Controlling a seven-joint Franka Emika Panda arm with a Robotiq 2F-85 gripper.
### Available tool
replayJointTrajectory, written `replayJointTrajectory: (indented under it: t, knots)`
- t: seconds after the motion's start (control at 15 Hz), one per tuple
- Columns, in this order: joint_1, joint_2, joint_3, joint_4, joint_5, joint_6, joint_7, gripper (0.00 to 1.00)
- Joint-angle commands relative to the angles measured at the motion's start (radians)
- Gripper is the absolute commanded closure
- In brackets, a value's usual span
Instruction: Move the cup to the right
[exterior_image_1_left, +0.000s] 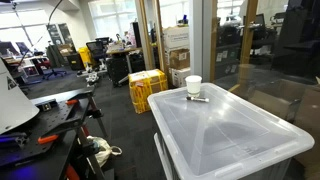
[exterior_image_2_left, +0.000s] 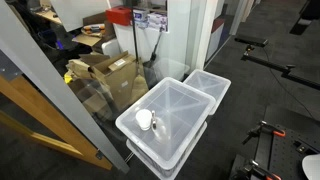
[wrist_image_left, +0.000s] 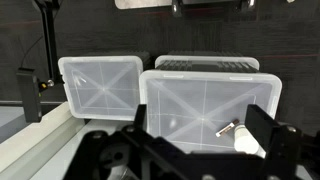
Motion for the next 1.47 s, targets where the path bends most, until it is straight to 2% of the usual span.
replayJointTrajectory:
  t: [0.0, 0.4, 0.73, 1.0, 1.4]
  knots:
    - [0.012, 0.001, -0.008, 0.002, -0.006, -0.003, 0.007, 0.00]
    - [0.013, 0.001, -0.007, 0.001, -0.008, 0.001, 0.005, 0.00]
    - [0.012, 0.008, -0.005, -0.010, -0.001, 0.072, 0.028, 0.00]
    - [0.013, 0.041, -0.001, -0.021, 0.012, 0.162, 0.045, 0.00]
    - [0.027, 0.116, 0.007, -0.072, 0.043, 0.410, 0.081, 0.00]
